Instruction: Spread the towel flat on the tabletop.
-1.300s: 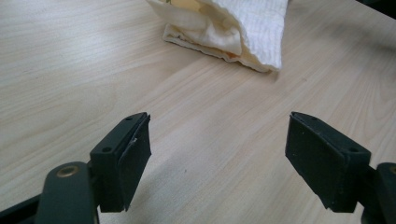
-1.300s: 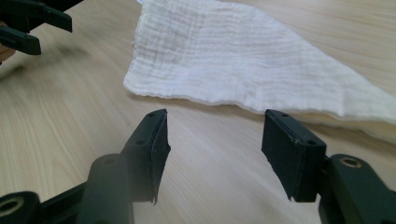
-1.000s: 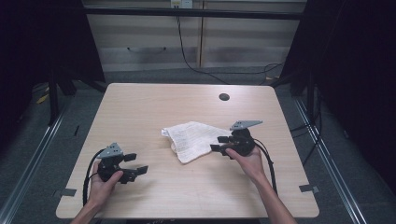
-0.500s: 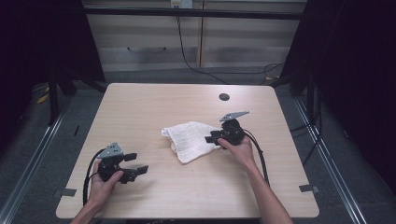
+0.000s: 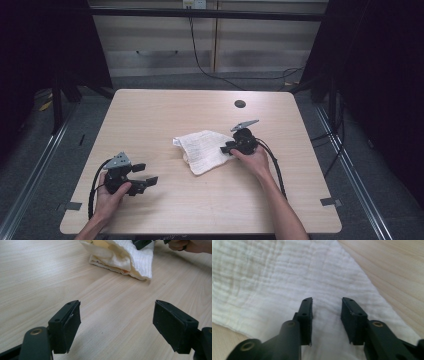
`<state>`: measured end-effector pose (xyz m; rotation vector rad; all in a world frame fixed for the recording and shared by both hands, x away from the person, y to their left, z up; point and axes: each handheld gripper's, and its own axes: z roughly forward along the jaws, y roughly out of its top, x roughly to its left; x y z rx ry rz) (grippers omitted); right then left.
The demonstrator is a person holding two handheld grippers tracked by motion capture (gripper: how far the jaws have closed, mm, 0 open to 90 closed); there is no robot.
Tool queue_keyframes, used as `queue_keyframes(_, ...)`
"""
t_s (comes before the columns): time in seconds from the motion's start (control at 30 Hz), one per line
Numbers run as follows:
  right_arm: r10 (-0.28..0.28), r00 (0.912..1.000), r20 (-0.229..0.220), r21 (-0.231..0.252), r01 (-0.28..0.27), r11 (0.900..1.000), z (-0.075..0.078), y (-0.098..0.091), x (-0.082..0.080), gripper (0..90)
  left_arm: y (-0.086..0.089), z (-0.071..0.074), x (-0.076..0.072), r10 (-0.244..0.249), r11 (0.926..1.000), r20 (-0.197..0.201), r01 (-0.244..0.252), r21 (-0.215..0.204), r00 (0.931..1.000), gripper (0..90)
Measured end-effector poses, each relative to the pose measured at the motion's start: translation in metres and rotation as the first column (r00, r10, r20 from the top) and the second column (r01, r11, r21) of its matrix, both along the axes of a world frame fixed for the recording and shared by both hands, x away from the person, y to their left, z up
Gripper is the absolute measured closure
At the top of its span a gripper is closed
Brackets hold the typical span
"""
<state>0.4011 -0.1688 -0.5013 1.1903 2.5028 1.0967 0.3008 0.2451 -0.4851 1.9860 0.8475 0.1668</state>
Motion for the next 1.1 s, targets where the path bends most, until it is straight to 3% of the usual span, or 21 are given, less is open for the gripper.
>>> queue_keyframes(0.1,0.002,0.9999,-0.011,-0.008,-0.002,1.0,0.001,-0.001,-0.005,77.9,0.0,-0.001,0.001,-0.001,1.0,-0.002,0.001,0.002,1.0,22.1)
queue_keyframes(0.23,0.024,0.9995,-0.021,0.022,-0.023,0.9995,-0.001,-0.005,-0.012,85.8,-0.001,-0.001,0.001,0.0,1.0,-0.003,0.0,0.007,1.0,22.2)
queue_keyframes(0.67,0.053,0.9981,-0.031,0.062,-0.051,0.9968,-0.003,-0.008,-0.043,87.5,-0.001,-0.002,0.002,0.004,0.9999,-0.006,-0.004,0.011,1.0,22.4)
queue_keyframes(1.1,0.117,0.9928,-0.025,0.048,-0.116,0.9921,-0.001,0.007,-0.072,87.8,0.0,-0.002,0.002,0.004,0.9999,-0.006,-0.004,0.016,1.0,22.4)
